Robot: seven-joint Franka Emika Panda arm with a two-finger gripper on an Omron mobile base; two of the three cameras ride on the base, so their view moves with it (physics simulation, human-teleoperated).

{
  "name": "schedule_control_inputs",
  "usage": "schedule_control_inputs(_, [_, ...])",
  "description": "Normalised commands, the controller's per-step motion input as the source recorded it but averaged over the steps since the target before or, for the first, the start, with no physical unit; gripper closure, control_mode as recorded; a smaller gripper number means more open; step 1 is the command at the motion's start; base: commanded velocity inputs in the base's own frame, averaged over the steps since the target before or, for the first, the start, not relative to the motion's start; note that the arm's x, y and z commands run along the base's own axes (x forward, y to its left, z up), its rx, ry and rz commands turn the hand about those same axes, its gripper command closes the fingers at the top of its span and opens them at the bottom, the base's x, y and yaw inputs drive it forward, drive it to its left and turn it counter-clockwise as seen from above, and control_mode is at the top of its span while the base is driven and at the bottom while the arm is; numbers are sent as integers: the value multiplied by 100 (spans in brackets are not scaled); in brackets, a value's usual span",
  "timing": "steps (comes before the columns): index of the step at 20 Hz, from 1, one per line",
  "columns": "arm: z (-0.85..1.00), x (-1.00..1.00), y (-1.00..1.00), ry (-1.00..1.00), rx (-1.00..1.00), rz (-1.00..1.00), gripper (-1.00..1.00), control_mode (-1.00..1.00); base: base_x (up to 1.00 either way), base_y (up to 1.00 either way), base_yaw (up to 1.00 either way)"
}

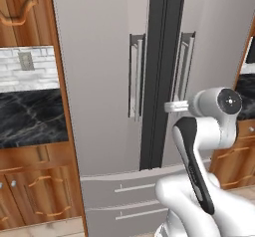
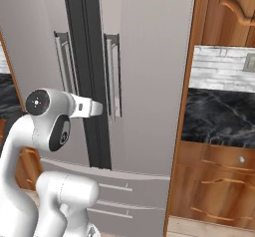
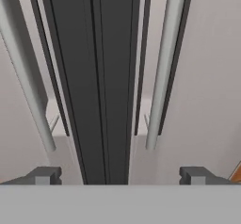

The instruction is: Gather the bell peppers from the fridge and place them on a tray on the dining counter. Then gather the fish and chicken drumstick from the fridge and place them on the other tray.

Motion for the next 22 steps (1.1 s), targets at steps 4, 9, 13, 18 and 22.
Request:
schedule_control_inputs(4, [2,-5,-30,-12,0,0,-100,-100,0,0,0])
schedule_control_inputs(9, [4,-1,-43,-3,0,0,-100,-100,0,0,0])
schedule_control_inputs(13, [0,10,-25,0,1,0,-100,-100,0,0,0])
schedule_control_inputs(18, [0,18,-11,1,0,0,-100,-100,0,0,0])
schedule_control_inputs(22, [0,13,-11,0,0,0,-100,-100,0,0,0])
